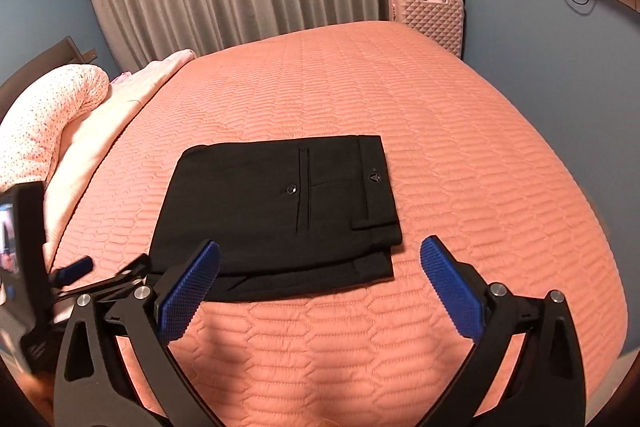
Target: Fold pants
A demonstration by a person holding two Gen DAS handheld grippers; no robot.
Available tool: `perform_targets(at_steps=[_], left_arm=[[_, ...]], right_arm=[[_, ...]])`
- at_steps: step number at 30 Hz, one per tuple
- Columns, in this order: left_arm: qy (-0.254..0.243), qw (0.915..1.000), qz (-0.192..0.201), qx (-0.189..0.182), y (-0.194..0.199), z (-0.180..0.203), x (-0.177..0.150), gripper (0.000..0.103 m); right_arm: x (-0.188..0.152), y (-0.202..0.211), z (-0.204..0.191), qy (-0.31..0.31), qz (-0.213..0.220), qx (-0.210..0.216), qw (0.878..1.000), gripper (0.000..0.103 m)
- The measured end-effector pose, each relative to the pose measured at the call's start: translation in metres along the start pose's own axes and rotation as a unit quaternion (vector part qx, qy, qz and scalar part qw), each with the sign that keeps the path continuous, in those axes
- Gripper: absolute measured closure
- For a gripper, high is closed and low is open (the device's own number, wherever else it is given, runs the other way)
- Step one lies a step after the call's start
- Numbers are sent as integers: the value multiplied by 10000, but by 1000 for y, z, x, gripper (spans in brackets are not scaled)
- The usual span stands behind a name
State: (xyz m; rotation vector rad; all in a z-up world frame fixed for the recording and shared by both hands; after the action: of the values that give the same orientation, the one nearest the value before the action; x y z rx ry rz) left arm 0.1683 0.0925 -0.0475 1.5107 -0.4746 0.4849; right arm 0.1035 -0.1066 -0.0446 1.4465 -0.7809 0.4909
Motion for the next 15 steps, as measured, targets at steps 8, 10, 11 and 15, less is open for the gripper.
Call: perform_targets(at_steps=[8, 10, 11, 15], left_arm=[[11, 9986, 198, -481, 61, -1, -3, 11], [-1, 9984, 271, -498, 73, 1, -2, 11], [-3, 9983, 328, -489, 80, 1, -2, 11], [31, 9977, 598, -311, 103, 0, -3, 11]], right_arm=[[-1, 29, 5, -172, 139, 101, 9997, 5], [-2, 34, 5, -162, 156, 92, 9997, 5], [-2, 37, 5, -157, 163, 103, 9997, 5], [-4, 50, 3, -112, 218, 129, 9996, 5]])
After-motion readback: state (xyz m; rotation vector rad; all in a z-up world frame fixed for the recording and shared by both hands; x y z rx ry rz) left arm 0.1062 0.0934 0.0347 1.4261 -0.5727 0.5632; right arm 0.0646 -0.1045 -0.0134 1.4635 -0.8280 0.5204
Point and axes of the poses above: each gripper's, at about its wrist camera, not at the fingertips, and y roughly against the way its jaws point, z to its right, x to its top, the point moved 2 cm from there along -y, roughly the way its jaws point, and after that the axes turned 7 degrees about y, right-handed, at the moved point
